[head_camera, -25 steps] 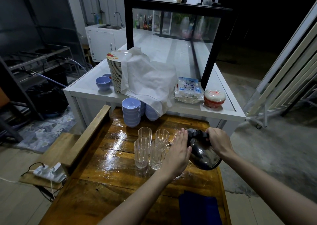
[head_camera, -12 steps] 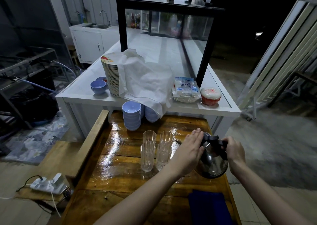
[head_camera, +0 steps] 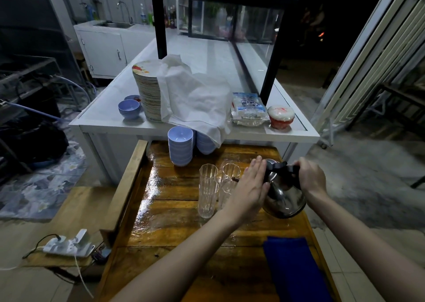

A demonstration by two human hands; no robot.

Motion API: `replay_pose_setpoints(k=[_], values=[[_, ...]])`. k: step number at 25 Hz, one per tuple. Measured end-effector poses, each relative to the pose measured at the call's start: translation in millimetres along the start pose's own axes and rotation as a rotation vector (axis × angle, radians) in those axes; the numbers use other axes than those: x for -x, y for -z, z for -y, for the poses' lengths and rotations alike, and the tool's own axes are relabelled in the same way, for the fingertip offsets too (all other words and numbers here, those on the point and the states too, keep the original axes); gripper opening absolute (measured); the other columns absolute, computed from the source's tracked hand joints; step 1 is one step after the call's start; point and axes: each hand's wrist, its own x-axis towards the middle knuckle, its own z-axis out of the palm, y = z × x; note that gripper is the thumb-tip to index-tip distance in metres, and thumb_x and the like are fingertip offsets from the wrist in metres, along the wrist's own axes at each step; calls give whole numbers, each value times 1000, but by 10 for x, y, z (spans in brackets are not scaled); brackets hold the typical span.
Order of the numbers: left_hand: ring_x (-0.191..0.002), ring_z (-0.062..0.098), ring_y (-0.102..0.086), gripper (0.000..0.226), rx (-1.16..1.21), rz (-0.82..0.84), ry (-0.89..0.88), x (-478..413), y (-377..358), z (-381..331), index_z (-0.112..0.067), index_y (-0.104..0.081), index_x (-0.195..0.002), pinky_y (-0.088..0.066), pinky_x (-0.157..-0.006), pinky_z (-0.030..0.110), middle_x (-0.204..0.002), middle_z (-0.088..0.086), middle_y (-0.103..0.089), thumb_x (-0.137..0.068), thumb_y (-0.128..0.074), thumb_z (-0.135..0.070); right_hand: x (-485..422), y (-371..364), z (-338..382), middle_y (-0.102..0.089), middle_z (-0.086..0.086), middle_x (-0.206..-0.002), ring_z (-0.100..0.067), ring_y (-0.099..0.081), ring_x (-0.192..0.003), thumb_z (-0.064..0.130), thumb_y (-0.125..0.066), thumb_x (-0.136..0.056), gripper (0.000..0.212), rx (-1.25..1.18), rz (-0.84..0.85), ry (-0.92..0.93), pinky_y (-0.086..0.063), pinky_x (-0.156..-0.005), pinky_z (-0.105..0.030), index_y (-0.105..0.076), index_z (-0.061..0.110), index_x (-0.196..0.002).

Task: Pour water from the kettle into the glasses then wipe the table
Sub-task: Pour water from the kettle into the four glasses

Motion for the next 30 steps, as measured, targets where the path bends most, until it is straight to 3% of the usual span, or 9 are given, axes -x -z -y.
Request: replay_pose_setpoints(k=[4,13,19,22,30], values=[[-147,7,10,58,40,-4,33,86,93,140,-16,0,-153,1,-121,28,-161,-1,6,-105,-27,-31,15,-156,101,-59,-15,-72,-21,-46,-65,35,-31,-77,52,88,31,102,-34,-59,-30,-65,-4,-73],[-146,6,12,61,56,-14,68,98,126,215,-16,5,-153,3,-121,29,-160,-2,11,-104,-28,-32,-61,-222,207,-60,-17,-71,-29,-50,-68,35,-33,-79,45,192,51,167,-36,-62,-38,-60,1,-65],[-145,3,15,60,97,-54,86,105,83,230,-18,8,-152,7,-118,21,-160,-4,14,-105,-25,-33,-133,-269,247,-54,-12,-62,-27,-47,-62,33,-31,-81,42,289,59,262,-31,-57,-38,-53,6,-57],[-145,3,16,60,115,-62,98,103,60,240,-18,8,-152,6,-119,23,-159,-4,15,-105,-26,-33,-238,-306,198,-54,-9,-62,-29,-48,-64,34,-30,-81,42,389,71,299,-27,-56,-37,-53,7,-58],[-145,4,15,60,132,-81,110,82,49,245,-16,7,-152,4,-120,26,-160,-2,13,-105,-26,-31,-340,-315,153,-48,-1,-56,-12,-40,-54,24,-38,-93,40,501,83,377,-21,-49,-32,-48,14,-55]])
